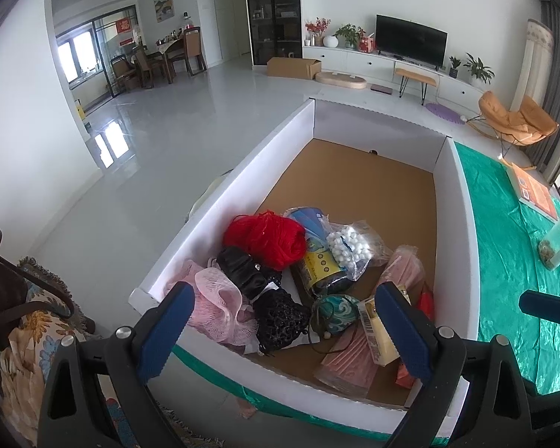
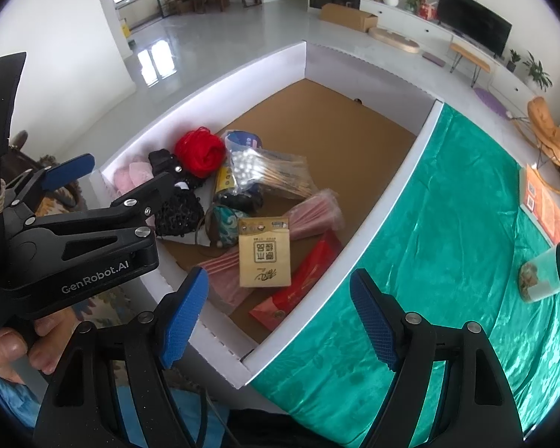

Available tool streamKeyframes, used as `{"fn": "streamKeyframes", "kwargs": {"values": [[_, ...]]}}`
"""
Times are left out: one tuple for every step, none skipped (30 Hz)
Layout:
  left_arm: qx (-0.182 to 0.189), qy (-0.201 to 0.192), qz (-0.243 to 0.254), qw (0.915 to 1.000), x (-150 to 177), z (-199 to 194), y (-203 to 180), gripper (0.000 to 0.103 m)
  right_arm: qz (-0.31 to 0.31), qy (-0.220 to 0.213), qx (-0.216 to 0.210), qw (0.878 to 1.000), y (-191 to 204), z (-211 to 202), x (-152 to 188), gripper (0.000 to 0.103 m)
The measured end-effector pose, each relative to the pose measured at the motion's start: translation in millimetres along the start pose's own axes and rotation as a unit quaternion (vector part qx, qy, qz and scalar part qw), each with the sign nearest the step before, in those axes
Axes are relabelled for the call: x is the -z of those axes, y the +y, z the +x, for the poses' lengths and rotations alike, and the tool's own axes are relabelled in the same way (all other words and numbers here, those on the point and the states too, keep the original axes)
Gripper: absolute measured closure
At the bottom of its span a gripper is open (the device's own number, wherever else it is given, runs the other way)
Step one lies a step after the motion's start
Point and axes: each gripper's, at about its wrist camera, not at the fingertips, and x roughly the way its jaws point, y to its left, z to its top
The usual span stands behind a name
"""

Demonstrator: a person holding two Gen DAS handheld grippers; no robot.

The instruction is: Organize soft objects

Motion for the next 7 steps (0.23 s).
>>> {"fn": "streamKeyframes", "kwargs": {"values": [[0.000,-0.001,0.001,1.0000,0.1,-0.1,0.0,0.006,-0.001,0.000,0.000,1.000,0.5,0.4,0.4,0.022],[0.001,-0.001,0.001,1.0000,0.5,0.0,-0.1,0.006,-0.002,0.001,-0.001,1.000,1.0,0.9,0.6,0.022],[0.002,-0.001,0.001,1.0000,1.0,0.1,-0.2,0.006,-0.002,0.001,-0.001,1.000,1.4,1.1,0.9,0.022],[0.003,-0.002,0.000,1.0000,1.9,-0.2,0.1,0.006,-0.003,0.001,-0.001,1.000,1.6,1.2,1.3,0.022],[0.002,-0.004,-0.002,1.0000,2.7,-0.8,0.4,0.006,-0.003,0.000,-0.001,1.000,2.0,1.1,1.6,0.022],[0.000,-0.007,-0.002,1.0000,3.2,-1.6,0.2,0.006,-0.003,0.000,-0.001,1.000,2.0,1.0,1.9,0.022],[-0.002,-0.008,0.001,1.0000,3.3,-2.3,-0.6,0.006,-0.003,-0.001,-0.001,1.000,1.9,0.7,2.3,0.022]]}}
